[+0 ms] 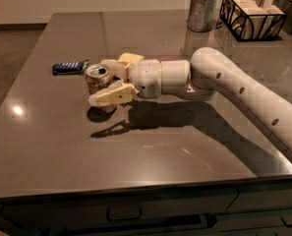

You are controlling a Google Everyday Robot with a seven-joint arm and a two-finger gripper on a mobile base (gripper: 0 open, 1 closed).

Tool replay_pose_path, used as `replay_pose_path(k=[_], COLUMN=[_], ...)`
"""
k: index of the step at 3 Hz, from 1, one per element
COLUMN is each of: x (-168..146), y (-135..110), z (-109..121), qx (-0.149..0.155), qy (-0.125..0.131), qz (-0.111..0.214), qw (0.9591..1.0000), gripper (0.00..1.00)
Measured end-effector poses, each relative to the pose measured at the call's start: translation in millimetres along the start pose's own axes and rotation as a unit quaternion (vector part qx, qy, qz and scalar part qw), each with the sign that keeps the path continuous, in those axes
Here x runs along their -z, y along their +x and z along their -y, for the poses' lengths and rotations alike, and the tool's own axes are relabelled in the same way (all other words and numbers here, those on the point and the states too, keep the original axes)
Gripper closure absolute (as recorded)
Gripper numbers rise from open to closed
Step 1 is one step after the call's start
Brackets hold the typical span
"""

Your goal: Place orange can upright

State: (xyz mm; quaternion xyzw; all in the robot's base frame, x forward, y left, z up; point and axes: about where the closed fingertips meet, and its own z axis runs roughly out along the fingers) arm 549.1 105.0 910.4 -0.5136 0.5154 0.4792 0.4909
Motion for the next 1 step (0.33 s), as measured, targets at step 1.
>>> replay_pose_path(k=[1], x=[-0.1], y=[0.0], z=[-0.1], qx=[0.0], qy=[0.0], qz=[0.0], qw=[1.0], gripper=[0.0])
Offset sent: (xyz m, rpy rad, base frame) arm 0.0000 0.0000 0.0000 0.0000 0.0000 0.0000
